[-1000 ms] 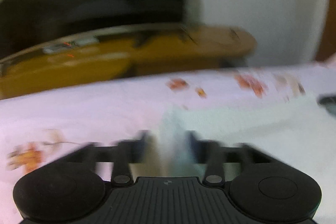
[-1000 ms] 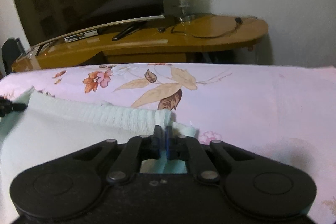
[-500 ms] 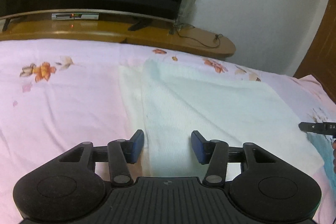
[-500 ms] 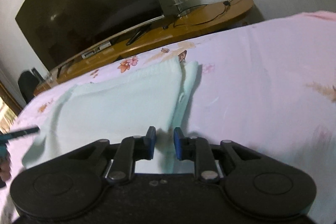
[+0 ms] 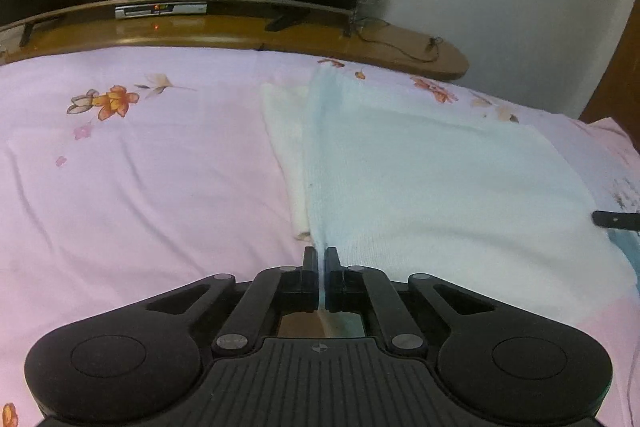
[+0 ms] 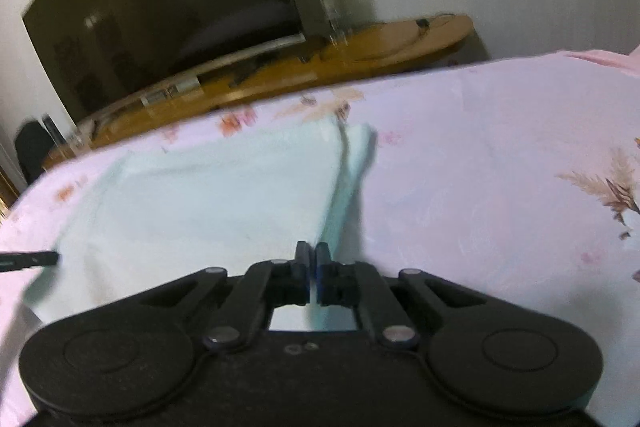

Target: Fold small clothes

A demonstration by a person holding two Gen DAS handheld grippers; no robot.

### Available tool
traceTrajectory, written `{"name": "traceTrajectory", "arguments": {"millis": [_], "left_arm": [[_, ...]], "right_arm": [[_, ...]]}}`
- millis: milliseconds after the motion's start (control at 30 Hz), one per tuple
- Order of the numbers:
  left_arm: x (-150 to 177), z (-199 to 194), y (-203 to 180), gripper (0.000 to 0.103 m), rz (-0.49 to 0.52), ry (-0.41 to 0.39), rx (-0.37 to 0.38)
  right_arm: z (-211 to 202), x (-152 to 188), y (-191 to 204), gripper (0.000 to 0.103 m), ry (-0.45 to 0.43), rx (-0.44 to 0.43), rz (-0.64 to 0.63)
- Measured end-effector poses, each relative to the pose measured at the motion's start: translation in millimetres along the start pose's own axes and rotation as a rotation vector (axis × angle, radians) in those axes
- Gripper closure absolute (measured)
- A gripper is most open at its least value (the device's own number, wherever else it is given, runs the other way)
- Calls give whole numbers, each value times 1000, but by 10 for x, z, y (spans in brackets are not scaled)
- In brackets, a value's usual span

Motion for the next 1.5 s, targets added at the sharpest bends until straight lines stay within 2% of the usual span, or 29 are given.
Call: {"name": "traceTrajectory", "arguments": {"millis": [33, 67, 133, 200, 300, 400, 467, 567, 600, 633, 667, 733, 800, 833, 867, 900, 933, 1000, 1033, 1100, 1133, 1167, 1233, 1267, 1333, 1400, 1500], "left_arm": [[-12, -48, -4, 98, 0, -8, -13], [-22, -125, -12, 94, -6, -26, -52], [-39, -325, -96, 61, -6, -77, -101], [-46, -468, -311, 53, 5, -150, -59], [22, -352, -815, 53, 20, -159, 13], [142, -128, -1260, 53, -3, -142, 30], [229, -12, -1391, 53, -20, -118, 49], [387, 106, -1387, 53, -37, -55, -11], [444, 68, -1342, 53, -39, -74, -7], [481, 10, -1296, 53, -41, -89, -25], [516, -57, -1280, 53, -29, -91, -69], [580, -204, -1100, 53, -31, -102, -128], [653, -358, -882, 53, -51, -114, -101], [657, -406, -823, 53, -49, -112, -87], [651, -429, -812, 53, -38, -111, -95], [638, -419, -800, 53, -25, -99, -155], [633, -410, -760, 53, -24, -98, -156], [609, -470, -722, 53, -74, -110, -141], [597, -504, -740, 53, -80, -121, -155], [560, -543, -763, 52, -67, -148, -168], [555, -493, -744, 50, -68, -128, -177], [574, -409, -690, 50, -83, -85, -183], [611, -375, -643, 39, -69, -77, -218], [603, -410, -585, 39, -100, -77, -200], [581, -534, -525, 39, -141, -108, -227], [502, -656, -584, 39, -106, -177, -233], [203, -572, -645, 39, -87, -228, -177]], "right_arm": [[37, 12, -11, 97, 7, 1, 6], [13, 5, -13, 87, -4, 3, 19], [-180, -3, 3, 78, -75, 14, 53], [-389, 34, 100, 76, -117, -25, 45], [-456, 200, 587, 79, -92, -102, -51], [-403, 393, 1092, 80, -86, -122, -120], [-360, 458, 1328, 78, -87, -79, -139], [-289, 528, 1518, 83, -88, -75, -120], [-245, 559, 1545, 81, -64, -64, -123], [-202, 601, 1530, 75, -22, -62, -130], [-182, 648, 1522, 75, 5, -51, -140], [-275, 731, 1434, 77, -30, -5, -175], [-387, 758, 1138, 78, -56, 96, -157], [-436, 777, 976, 81, -61, 127, -128], [-488, 783, 739, 87, -61, 130, -81], [-522, 778, 584, 88, -56, 110, -45], [-541, 767, 477, 88, -46, 137, -26], [-535, 746, 409, 88, -37, 123, -14], [-524, 720, 440, 87, -36, 126, -23], [-598, 680, 500, 76, -70, 140, -39], [-656, 664, 537, 70, -103, 142, -39], [-675, 674, 552, 72, -122, 144, -41], [-583, 699, 469, 73, -84, 167, -35], [-459, 704, 410, 73, -23, 186, -29], [-445, 695, 334, 72, -21, 182, -30], [-522, 623, 227, 72, -28, 159, 17], [-538, 455, 164, 74, -93, 138, 51]]}}
Point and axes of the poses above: each gripper's, at about its wrist camera, not at the fingertips, and z roughly the way its jaws point, y to its left, x to its underside, the point moved 1 cm from there along z, roughly the way its jaws point, and after that the axes turned 9 degrees about x, right-handed, at the moved point
